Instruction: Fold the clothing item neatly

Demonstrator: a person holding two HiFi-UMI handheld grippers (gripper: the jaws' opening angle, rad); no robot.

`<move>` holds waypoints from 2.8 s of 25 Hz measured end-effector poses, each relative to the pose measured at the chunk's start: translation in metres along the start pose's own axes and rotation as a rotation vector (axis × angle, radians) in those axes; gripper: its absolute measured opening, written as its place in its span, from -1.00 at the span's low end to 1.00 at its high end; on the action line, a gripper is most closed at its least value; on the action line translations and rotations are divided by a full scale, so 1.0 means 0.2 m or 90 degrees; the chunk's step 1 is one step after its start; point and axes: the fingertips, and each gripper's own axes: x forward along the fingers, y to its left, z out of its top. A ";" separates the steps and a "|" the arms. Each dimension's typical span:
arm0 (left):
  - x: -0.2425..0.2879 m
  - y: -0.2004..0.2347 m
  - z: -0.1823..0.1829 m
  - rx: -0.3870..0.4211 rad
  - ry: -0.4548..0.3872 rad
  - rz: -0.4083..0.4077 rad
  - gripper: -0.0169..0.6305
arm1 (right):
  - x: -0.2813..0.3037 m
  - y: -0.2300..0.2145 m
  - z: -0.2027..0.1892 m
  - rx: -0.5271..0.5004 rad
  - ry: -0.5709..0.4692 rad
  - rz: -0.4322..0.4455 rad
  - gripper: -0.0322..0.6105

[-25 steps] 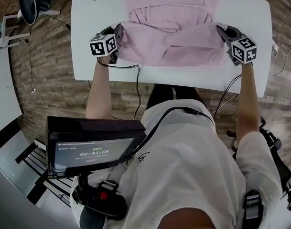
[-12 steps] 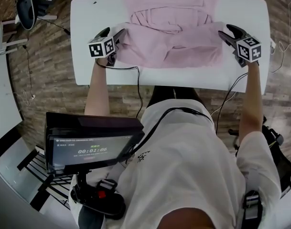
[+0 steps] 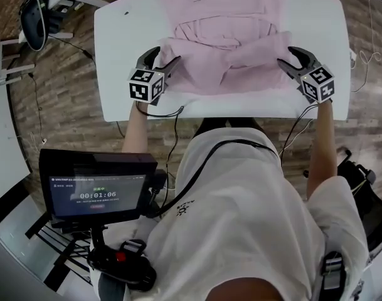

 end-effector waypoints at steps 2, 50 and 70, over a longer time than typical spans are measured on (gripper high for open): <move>0.01 -0.12 0.01 0.021 -0.006 -0.029 -0.14 | 0.03 0.15 0.03 -0.028 0.002 0.015 -0.15; 0.05 -0.81 -0.35 0.554 0.221 -0.287 -0.86 | 0.56 0.64 0.17 -0.266 0.127 0.078 -0.33; 0.11 -0.72 -0.27 0.502 0.181 -0.265 -0.86 | 0.59 0.33 0.49 -0.374 0.112 0.022 -0.80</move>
